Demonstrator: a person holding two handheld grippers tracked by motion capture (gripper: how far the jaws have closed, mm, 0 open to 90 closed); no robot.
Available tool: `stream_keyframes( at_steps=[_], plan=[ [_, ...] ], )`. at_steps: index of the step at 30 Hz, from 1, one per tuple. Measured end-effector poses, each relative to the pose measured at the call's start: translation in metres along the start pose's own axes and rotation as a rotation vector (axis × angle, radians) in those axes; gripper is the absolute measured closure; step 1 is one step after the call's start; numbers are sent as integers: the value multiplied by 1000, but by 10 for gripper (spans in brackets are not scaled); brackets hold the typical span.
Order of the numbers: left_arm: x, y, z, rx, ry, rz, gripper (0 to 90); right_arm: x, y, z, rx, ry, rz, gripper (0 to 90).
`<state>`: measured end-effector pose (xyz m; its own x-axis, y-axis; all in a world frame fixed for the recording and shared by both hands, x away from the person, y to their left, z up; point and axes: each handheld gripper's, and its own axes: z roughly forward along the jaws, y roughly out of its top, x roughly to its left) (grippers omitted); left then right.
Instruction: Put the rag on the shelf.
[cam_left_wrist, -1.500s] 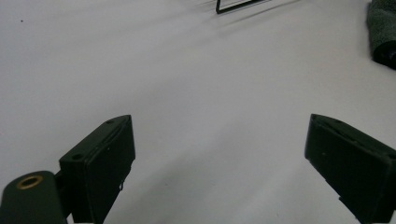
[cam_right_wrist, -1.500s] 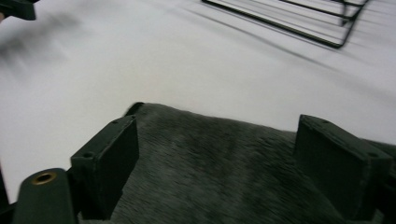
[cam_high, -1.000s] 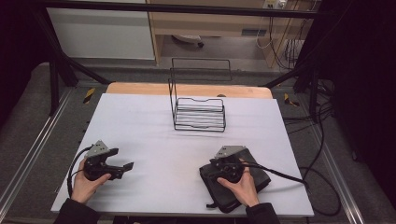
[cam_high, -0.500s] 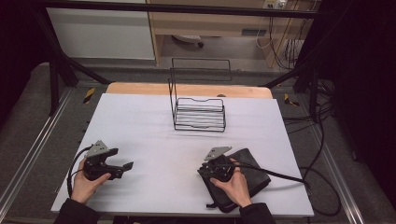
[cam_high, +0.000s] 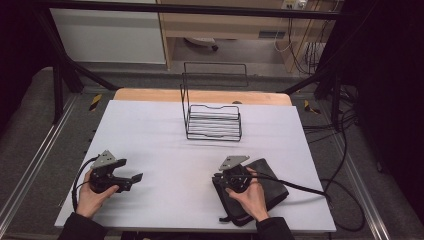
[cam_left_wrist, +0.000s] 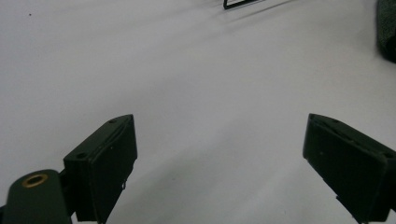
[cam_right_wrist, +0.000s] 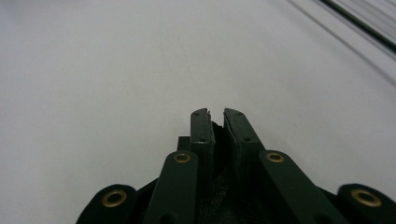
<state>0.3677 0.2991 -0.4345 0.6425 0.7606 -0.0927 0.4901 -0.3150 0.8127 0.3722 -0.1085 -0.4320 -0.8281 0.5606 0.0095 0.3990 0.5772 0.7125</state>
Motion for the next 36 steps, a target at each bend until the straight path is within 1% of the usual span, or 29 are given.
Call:
stream_keyframes(
  at_steps=[3,6,14,21,22,24,25,26,27,28,29,30,31,34,36],
  plan=[
    [0,0,0,2,0,2,102,3,5,1,-23,19,-13,829],
    [0,0,-1,1,3,1,102,8,12,4,-35,43,-33,829],
    [1,0,-1,0,6,-3,102,28,36,23,-62,122,-66,830],
    [1,0,-2,-2,9,-7,102,49,50,45,-54,184,-104,828],
    [1,0,-2,-2,10,-7,102,52,51,47,-45,198,-111,827],
    [1,0,-2,-1,9,-7,102,57,51,53,-25,207,-129,823],
    [1,0,-2,1,9,-5,102,57,50,55,-15,213,-127,814],
    [1,0,-2,1,9,-5,102,57,49,58,-10,216,-119,794],
    [1,0,-2,1,10,-5,102,57,48,59,-9,218,-106,750],
    [1,0,-2,2,10,-4,102,57,48,60,-17,220,-94,687],
    [1,0,-3,4,10,-1,102,57,49,59,-29,225,-86,671],
    [1,-1,-3,2,11,-3,102,56,50,57,-39,228,-88,639],
    [1,-1,-3,3,11,-3,102,55,52,54,-50,221,-76,579],
    [2,-1,-3,3,11,-4,102,46,58,41,-76,162,-73,477],
    [2,-1,-3,3,12,-4,102,35,60,31,-94,118,-58,472]
  ],
)
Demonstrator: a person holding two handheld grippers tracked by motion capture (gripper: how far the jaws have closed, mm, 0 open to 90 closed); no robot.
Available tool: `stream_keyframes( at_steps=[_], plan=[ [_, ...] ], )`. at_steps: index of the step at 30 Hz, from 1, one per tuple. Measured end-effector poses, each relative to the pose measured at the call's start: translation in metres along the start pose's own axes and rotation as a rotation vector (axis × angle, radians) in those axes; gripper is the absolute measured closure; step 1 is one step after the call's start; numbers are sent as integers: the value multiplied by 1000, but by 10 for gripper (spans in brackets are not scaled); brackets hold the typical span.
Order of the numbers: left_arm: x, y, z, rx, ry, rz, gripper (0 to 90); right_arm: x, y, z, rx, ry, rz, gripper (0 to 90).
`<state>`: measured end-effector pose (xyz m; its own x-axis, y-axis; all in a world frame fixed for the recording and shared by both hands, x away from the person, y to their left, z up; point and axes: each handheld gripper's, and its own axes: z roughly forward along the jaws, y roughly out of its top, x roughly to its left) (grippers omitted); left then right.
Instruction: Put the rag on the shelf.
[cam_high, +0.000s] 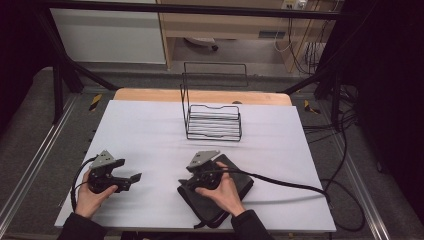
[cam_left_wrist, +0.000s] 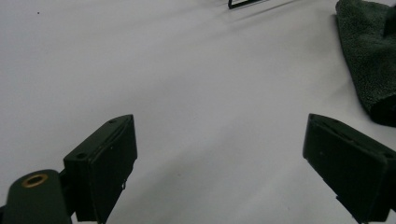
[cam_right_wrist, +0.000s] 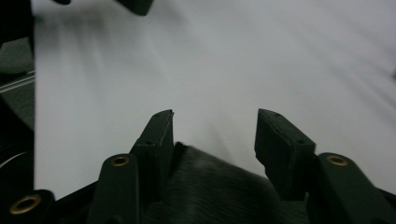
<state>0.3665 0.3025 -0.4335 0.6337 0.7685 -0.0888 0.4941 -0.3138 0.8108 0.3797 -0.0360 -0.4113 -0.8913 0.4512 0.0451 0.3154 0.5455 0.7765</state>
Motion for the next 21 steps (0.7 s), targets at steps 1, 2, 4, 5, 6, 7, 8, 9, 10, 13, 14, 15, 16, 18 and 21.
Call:
stream_keyframes(
  at_steps=[1,2,4,5,6,7,8,9,10,13,14,15,16,18,21],
  plan=[
    [0,0,0,-1,-1,-2,102,-7,0,-6,-9,-30,18,463],
    [0,0,0,-1,-1,-2,101,-7,0,-6,-9,-30,18,463],
    [0,0,0,-1,0,-3,102,-31,-7,-22,-21,-118,84,474],
    [0,0,0,0,0,-2,102,-39,-11,-27,-19,-149,107,485],
    [0,0,1,2,0,-1,102,-39,-11,-27,-19,-149,107,485],
    [0,0,1,1,1,-3,102,-53,-20,-33,0,-220,143,500],
    [0,0,2,3,0,-2,102,-53,-20,-33,0,-220,143,500],
    [-1,0,2,3,0,-1,102,-66,-29,-36,30,-277,164,522],
    [-1,0,2,3,0,-1,102,-71,-34,-37,40,-292,183,531],
    [-1,0,2,6,0,1,102,-83,-46,-34,59,-301,236,556],
    [-1,0,2,6,0,1,102,-85,-48,-32,64,-300,244,564],
    [-1,0,2,9,-1,-1,102,-87,-49,-29,73,-301,245,578],
    [-1,0,2,9,-1,0,102,-88,-50,-27,82,-297,242,601],
    [-1,0,2,9,-1,1,102,-90,-52,-21,90,-273,246,654],
    [-1,0,3,9,-3,0,103,-91,-51,-19,85,-258,250,745]
  ],
)
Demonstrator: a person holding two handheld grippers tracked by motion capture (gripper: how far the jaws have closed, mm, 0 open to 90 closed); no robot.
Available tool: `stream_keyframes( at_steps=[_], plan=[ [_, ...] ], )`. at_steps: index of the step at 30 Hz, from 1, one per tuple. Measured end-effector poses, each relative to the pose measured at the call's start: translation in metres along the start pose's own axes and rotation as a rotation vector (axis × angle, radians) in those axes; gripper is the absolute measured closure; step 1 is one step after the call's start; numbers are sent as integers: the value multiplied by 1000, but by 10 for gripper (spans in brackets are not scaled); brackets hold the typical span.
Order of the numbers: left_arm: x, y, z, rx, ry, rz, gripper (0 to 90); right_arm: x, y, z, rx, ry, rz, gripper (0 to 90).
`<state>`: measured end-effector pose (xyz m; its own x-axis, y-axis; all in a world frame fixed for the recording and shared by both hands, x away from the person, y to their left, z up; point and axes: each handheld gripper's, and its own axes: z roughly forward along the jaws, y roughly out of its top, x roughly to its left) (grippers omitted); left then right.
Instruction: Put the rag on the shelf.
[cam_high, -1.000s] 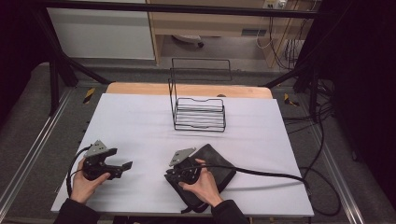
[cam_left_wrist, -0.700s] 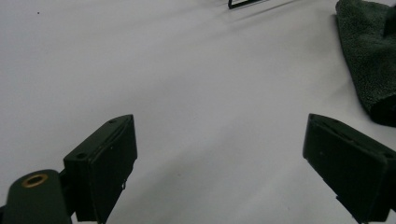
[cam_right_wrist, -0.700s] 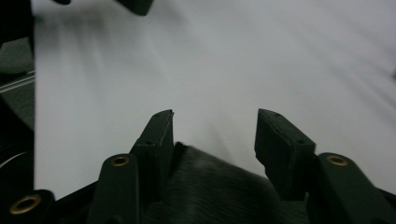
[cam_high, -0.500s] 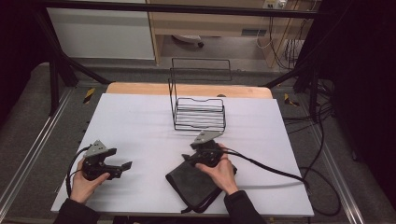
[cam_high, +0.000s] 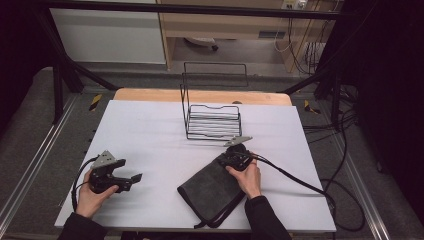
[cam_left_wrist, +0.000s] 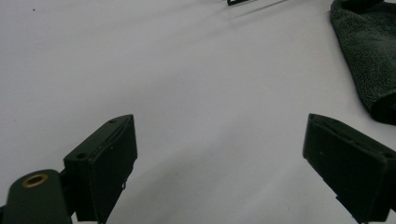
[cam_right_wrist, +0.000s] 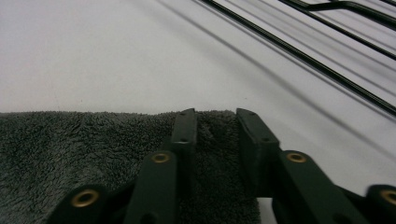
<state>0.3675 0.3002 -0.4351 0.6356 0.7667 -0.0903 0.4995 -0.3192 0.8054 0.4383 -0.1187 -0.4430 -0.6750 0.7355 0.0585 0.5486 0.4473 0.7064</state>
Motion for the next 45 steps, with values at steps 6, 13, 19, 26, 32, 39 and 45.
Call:
stream_keyframes(
  at_steps=[6,13,19,26,32,39,45],
  plan=[
    [0,0,1,2,2,1,104,6,9,1,-41,6,-33,850],
    [-1,0,1,0,-2,1,105,29,33,15,-69,62,-115,851],
    [-4,1,1,4,-9,-4,112,43,45,32,-57,91,-176,843],
    [-19,7,4,24,-37,-4,114,36,43,19,-124,53,-131,595],
    [-41,16,9,47,-73,14,112,13,22,-24,-131,-1,-55,485],
    [-92,35,31,112,-150,54,177,-6,-25,-46,-77,-39,40,528],
    [-119,38,52,183,-200,70,283,-7,-43,-44,-62,-30,74,535]
  ],
)
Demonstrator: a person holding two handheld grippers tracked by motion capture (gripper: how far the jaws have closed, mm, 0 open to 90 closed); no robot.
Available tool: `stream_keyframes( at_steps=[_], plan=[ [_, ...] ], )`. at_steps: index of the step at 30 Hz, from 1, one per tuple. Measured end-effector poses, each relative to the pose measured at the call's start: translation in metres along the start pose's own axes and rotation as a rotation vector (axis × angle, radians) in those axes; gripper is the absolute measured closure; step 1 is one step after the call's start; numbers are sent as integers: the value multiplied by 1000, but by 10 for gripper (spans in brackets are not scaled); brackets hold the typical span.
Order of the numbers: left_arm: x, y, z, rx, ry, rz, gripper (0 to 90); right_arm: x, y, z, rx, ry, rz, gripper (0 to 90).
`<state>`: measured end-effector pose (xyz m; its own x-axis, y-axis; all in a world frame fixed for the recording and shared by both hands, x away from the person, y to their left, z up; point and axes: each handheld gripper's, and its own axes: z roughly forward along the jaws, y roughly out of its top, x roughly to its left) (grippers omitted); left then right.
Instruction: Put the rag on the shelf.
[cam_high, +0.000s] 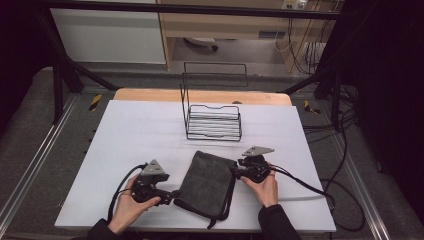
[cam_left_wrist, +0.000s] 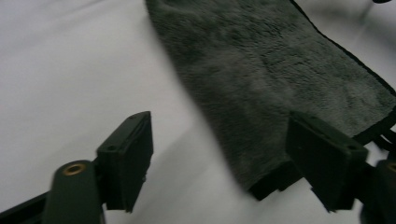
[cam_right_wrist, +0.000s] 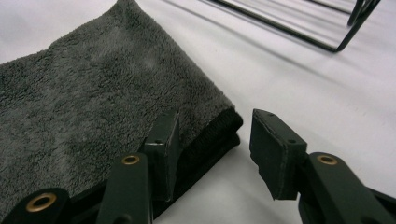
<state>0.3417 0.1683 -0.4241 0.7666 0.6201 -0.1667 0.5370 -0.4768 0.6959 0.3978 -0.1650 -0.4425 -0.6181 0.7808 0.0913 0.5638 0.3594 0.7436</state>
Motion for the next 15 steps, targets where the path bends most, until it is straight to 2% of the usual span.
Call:
stream_keyframes(
  at_steps=[1,2,3,5,7,8,10,12,15],
  plan=[
    [-2,1,4,17,-4,2,355,0,-3,1,2,-1,12,541],
    [-4,1,8,37,-7,3,355,0,-3,1,2,-1,12,541],
    [-5,0,11,53,-12,-5,391,1,-4,2,4,-3,18,545],
    [-5,-2,13,71,-22,-18,509,3,-5,5,11,1,42,592],
    [-4,-5,13,74,-39,-42,574,3,-5,5,17,11,66,627],
    [-3,-6,14,78,-49,-61,574,3,-5,5,17,11,66,627],
    [-4,-9,15,85,-69,-86,651,4,-6,7,17,26,84,693],
    [-5,-9,14,84,-69,-89,694,3,-5,7,23,49,94,761],
    [-8,-9,14,83,-67,-94,777,2,-3,9,24,68,103,796]
  ],
)
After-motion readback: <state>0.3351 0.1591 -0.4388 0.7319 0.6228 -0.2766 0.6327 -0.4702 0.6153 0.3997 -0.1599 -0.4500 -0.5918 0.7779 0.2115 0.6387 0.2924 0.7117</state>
